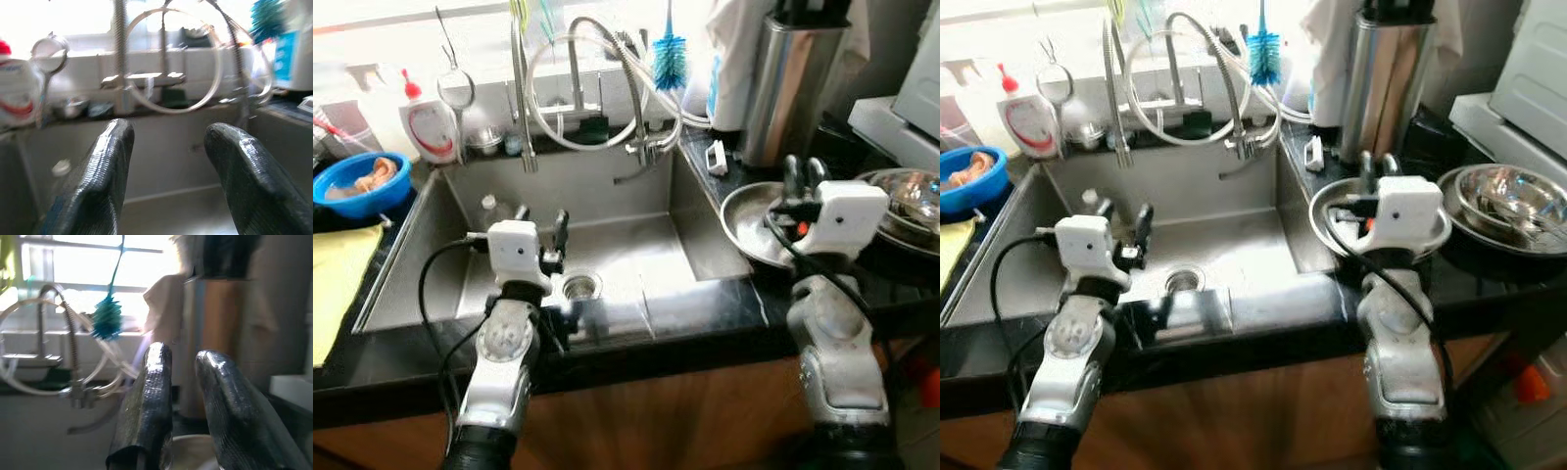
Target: Kitchen organization
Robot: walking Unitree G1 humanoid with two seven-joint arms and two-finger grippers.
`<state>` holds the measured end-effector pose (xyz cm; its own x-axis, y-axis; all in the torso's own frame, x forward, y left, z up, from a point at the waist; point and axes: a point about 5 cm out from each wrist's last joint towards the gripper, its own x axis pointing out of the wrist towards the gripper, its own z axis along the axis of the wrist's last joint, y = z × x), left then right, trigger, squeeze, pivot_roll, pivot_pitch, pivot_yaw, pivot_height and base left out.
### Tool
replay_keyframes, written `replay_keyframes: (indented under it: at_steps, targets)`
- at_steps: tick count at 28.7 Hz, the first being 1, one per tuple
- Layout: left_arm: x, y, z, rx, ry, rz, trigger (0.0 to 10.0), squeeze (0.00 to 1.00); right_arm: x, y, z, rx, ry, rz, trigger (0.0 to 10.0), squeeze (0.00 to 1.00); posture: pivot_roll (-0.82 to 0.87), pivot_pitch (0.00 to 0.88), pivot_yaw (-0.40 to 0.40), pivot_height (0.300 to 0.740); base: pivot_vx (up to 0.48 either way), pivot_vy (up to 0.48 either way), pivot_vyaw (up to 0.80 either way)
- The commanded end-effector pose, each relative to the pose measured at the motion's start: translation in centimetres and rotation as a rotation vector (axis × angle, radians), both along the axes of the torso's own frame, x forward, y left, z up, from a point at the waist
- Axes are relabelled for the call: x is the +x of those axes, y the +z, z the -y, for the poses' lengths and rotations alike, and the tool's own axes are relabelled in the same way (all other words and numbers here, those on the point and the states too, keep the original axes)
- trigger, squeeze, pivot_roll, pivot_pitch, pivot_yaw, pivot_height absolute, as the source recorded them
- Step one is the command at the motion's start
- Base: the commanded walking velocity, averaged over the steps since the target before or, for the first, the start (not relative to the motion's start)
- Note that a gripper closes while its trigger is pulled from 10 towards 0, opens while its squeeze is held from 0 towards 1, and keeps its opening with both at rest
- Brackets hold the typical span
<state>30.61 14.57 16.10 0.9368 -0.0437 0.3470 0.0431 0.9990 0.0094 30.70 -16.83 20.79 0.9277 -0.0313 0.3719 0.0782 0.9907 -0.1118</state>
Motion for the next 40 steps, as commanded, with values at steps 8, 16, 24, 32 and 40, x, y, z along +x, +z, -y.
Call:
replay_keyframes:
  at_steps: [8,16,24,32,40]
  targets:
    - [-0.1,-0.5,-0.4,0.001,0.012,-0.018,10.0,0.00,0.4,-0.2,2.4,-0.052,-0.158,-0.238,10.0,1.00,-0.18,0.000,0.063,0.740,0.000,0.000,0.00]
    - [0.1,-0.5,-0.2,0.002,0.001,-0.026,10.0,0.00,1.2,0.2,2.4,0.016,-0.186,-0.376,10.0,1.00,-0.18,0.000,0.060,0.740,0.000,0.000,0.00]
    - [0.1,-0.4,-0.5,0.005,0.007,-0.022,10.0,0.00,1.5,-0.7,2.2,0.061,-0.175,-0.500,10.0,0.80,-0.17,0.000,0.054,0.740,0.000,0.000,0.00]
    - [0.1,-0.4,-0.4,0.003,0.003,-0.023,10.0,0.00,1.5,-1.2,1.7,0.043,-0.146,-0.566,10.0,0.00,-0.17,0.000,0.051,0.740,0.000,0.000,0.00]
    - [0.1,-0.3,-0.5,0.004,-0.001,-0.023,10.0,0.00,1.6,-1.3,2.1,0.041,-0.165,-0.599,10.0,0.00,-0.16,0.000,0.050,0.740,0.000,0.000,0.00]
